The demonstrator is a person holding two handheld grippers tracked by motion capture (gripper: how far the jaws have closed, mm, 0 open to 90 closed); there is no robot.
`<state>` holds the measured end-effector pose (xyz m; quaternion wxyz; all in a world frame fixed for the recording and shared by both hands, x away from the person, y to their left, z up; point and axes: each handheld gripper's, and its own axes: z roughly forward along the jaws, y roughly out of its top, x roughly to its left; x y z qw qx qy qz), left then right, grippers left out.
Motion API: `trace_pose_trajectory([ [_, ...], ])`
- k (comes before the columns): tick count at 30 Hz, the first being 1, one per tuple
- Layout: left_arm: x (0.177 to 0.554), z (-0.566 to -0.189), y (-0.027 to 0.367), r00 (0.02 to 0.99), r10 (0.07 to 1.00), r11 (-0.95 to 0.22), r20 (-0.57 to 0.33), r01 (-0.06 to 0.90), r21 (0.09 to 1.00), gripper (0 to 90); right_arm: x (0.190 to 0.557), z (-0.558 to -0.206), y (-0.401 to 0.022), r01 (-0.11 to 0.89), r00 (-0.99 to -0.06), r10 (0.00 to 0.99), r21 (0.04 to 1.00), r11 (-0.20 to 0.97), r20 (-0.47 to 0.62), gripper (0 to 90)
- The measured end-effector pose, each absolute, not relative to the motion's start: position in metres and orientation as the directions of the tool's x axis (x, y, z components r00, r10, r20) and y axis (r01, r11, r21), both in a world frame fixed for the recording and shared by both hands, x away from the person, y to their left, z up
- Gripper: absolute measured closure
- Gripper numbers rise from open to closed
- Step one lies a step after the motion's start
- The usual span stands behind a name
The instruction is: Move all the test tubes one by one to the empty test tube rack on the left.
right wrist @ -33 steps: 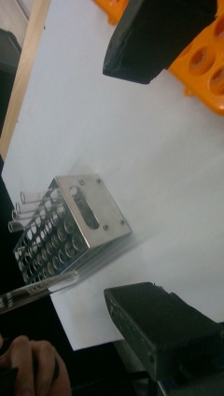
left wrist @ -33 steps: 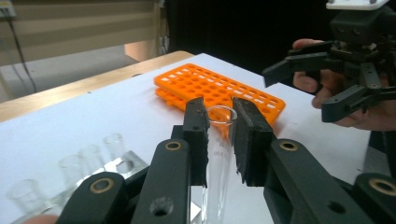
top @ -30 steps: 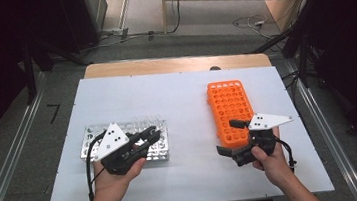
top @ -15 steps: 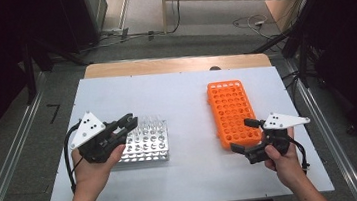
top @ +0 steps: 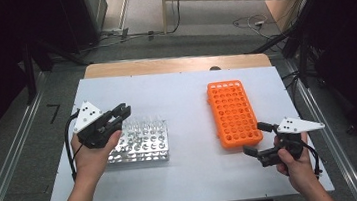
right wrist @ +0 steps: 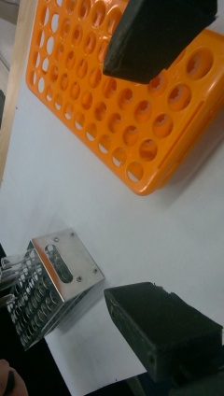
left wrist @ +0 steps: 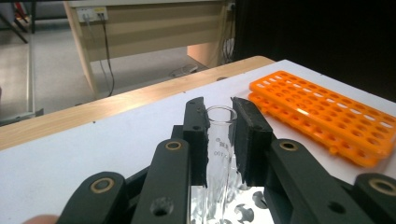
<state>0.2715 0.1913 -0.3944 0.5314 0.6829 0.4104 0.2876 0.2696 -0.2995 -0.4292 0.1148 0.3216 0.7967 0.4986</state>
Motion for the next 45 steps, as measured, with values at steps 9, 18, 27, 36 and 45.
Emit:
trace_pose_trajectory([
  [9,0.284,-0.404,0.193,0.463,0.886,-0.099,-0.039,0.27,0.958,76.3,0.271,-0.428,-0.303,0.397,-0.763,0.631,0.871,0.288,0.139,0.0],
  [18,0.29,-0.418,0.192,0.445,0.895,-0.097,-0.046,0.292,0.951,76.3,0.271,-0.428,-0.303,0.394,-0.765,0.629,0.873,0.288,0.138,0.0],
  [27,0.289,-0.425,0.191,0.445,0.895,-0.107,-0.04,0.3,0.948,76.3,0.271,-0.428,-0.302,0.397,-0.763,0.631,0.872,0.286,0.14,0.0],
  [36,0.288,-0.428,0.191,0.448,0.893,-0.119,-0.035,0.312,0.942,76.2,0.27,-0.428,-0.302,0.396,-0.763,0.63,0.873,0.286,0.14,0.0],
  [45,0.286,-0.43,0.191,0.45,0.892,-0.121,-0.044,0.331,0.936,76.1,0.27,-0.428,-0.302,0.396,-0.764,0.63,0.873,0.285,0.141,0.0],
])
